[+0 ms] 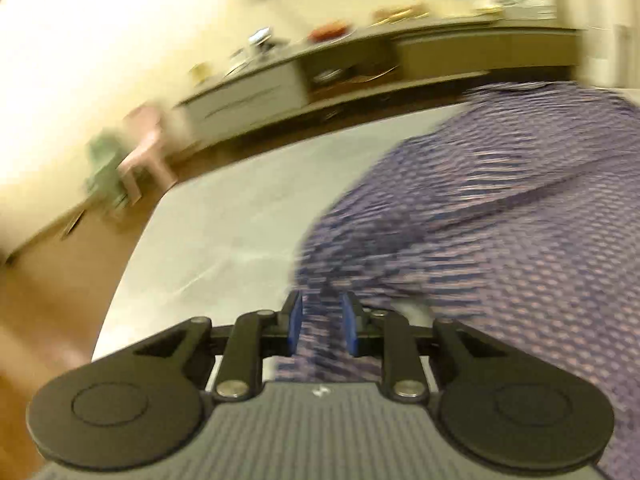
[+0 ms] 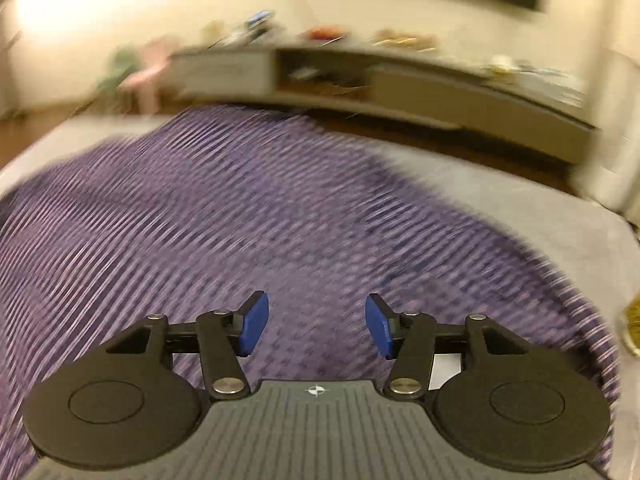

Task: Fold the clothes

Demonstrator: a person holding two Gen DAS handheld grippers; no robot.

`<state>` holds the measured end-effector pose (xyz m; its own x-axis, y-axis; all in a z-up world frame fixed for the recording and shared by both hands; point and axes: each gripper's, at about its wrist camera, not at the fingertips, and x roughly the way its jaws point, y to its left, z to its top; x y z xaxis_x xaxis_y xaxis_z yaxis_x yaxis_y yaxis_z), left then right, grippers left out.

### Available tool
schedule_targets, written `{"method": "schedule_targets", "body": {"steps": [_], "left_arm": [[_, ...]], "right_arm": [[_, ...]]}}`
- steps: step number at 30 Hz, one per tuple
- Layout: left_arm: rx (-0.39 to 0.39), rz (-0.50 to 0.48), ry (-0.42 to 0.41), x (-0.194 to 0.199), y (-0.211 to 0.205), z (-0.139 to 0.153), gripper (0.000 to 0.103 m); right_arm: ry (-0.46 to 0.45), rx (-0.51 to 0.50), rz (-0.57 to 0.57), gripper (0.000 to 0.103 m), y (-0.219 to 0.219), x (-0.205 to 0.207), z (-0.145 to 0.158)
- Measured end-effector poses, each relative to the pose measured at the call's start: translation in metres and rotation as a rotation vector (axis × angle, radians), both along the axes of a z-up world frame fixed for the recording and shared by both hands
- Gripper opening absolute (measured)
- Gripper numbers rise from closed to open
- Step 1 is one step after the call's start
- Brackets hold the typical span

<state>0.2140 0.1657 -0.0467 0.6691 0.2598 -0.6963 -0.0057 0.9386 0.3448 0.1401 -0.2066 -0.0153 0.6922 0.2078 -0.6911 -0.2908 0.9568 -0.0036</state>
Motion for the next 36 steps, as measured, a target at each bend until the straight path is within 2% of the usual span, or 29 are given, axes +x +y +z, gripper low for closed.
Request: {"method": "schedule_targets", "body": {"steps": [3, 6, 10, 11, 12, 14, 18, 20, 21, 22, 24, 26, 28, 30, 31, 33, 36], "left_arm": [[0.025, -0.013, 0.028, 0.011, 0.008, -0.025, 0.024], [0.144, -0.016, 0.020, 0.023, 0.009, -0.036, 0.024], [0.273, 0.135, 0.017, 0.056, 0.035, -0.045, 0.021], [0.282, 0.159, 0.012, 0.061, 0.039, -0.045, 0.021], [0.281, 0.176, 0.006, 0.064, 0.043, -0.044, 0.021], [0.228, 0.188, -0.008, 0.065, 0.041, -0.034, 0.021], [0.058, 0.042, -0.046, 0.038, 0.003, 0.007, 0.021], [-0.061, -0.068, -0.028, 0.021, -0.020, 0.015, 0.021], [-0.084, -0.111, -0.011, 0.013, -0.031, 0.012, 0.021], [-0.089, -0.148, 0.008, 0.007, -0.043, 0.007, 0.021], [-0.048, -0.174, 0.046, 0.005, -0.055, -0.011, 0.021], [0.011, -0.155, 0.044, 0.002, -0.059, -0.015, 0.020], [0.071, -0.129, 0.036, -0.002, -0.061, -0.017, 0.020], [0.131, -0.104, 0.028, -0.006, -0.064, -0.019, 0.020], [0.132, -0.108, 0.020, -0.011, -0.067, -0.013, 0.020], [0.097, -0.195, 0.027, -0.039, -0.081, -0.003, 0.020], [0.042, -0.342, 0.047, -0.085, -0.104, 0.008, 0.021]], "right_arm": [[0.024, 0.032, 0.031, 0.057, 0.017, -0.011, 0.001], [0.085, 0.019, 0.056, 0.055, 0.021, -0.018, -0.008], [0.122, -0.032, -0.045, 0.055, 0.006, -0.025, -0.015], [0.125, -0.039, -0.076, 0.055, 0.001, -0.028, -0.016], [0.125, -0.028, -0.102, 0.055, -0.004, -0.032, -0.016], [0.120, -0.004, -0.150, 0.055, -0.014, -0.042, -0.015], [0.059, 0.061, -0.171, 0.056, -0.006, -0.074, 0.001], [0.031, 0.063, -0.147, 0.056, 0.002, -0.078, 0.003], [0.030, 0.055, -0.136, 0.056, 0.005, -0.080, 0.000], [0.037, 0.043, -0.137, 0.056, 0.006, -0.078, -0.003], [0.050, 0.017, -0.146, 0.054, 0.007, -0.076, -0.010], [0.061, -0.020, -0.209, 0.048, 0.001, -0.078, -0.013], [0.070, -0.060, -0.274, 0.048, -0.006, -0.080, -0.016], [0.049, -0.150, -0.345, 0.048, -0.014, -0.091, -0.017], [0.033, -0.169, -0.361, 0.049, -0.016, -0.100, -0.017], [-0.011, -0.093, -0.332, 0.049, -0.015, -0.125, -0.010], [-0.038, 0.026, -0.165, 0.053, 0.007, -0.167, 0.002]]}}
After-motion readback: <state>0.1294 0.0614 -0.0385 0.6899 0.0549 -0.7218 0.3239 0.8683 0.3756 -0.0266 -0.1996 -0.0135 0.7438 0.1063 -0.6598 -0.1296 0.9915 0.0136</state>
